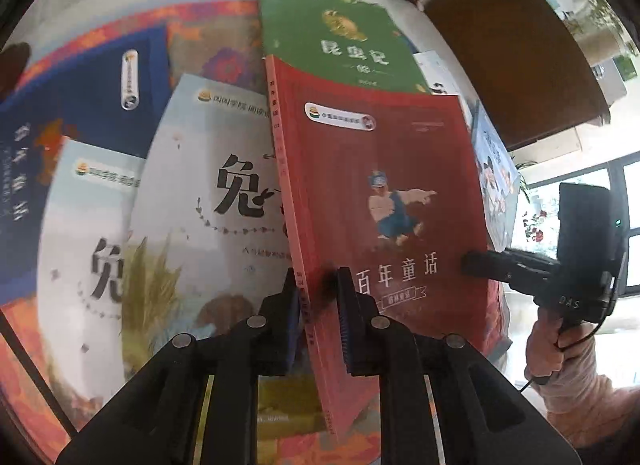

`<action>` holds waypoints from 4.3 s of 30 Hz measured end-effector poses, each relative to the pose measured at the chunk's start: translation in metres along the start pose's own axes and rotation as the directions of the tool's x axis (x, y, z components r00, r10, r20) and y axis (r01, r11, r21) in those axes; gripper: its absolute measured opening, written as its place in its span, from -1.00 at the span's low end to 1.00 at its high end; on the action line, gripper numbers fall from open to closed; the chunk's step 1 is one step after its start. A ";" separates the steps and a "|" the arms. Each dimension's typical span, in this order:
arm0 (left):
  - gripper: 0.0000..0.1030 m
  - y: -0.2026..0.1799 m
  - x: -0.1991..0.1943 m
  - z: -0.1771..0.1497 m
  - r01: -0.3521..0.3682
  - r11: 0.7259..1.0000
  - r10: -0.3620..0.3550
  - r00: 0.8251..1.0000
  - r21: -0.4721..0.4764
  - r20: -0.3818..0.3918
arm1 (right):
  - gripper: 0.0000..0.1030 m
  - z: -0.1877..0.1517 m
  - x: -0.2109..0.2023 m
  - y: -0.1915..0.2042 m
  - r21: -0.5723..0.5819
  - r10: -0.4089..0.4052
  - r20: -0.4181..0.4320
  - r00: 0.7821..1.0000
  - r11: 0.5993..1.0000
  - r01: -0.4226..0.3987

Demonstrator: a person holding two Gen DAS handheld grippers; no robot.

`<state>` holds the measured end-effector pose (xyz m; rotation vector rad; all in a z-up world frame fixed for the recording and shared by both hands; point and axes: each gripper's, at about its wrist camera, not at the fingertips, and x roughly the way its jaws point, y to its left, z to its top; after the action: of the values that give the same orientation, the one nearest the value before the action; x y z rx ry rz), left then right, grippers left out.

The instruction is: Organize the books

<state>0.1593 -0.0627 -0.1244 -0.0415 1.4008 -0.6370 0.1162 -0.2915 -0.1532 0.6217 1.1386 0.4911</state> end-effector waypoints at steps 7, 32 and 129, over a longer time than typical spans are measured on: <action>-0.74 0.003 -0.023 -0.024 -0.031 0.998 0.028 0.998 0.055 0.051 | -0.84 -0.012 0.013 0.048 -0.138 -0.071 -0.023 0.997 0.988 0.067; -0.74 0.099 -0.117 -0.086 -0.078 0.996 0.085 0.985 -0.052 0.150 | -0.83 -0.029 0.082 0.173 -0.239 -0.025 -0.085 0.996 0.971 0.004; -0.52 0.189 -0.166 -0.129 -0.136 0.934 0.226 0.941 -0.331 0.251 | 1.00 -0.040 0.182 0.193 -0.231 -0.589 0.382 0.712 0.685 0.691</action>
<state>0.1084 0.2105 -0.0750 -0.2410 1.1940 -0.2383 0.1322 -0.0239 -0.1567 -0.0687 0.8854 -0.0216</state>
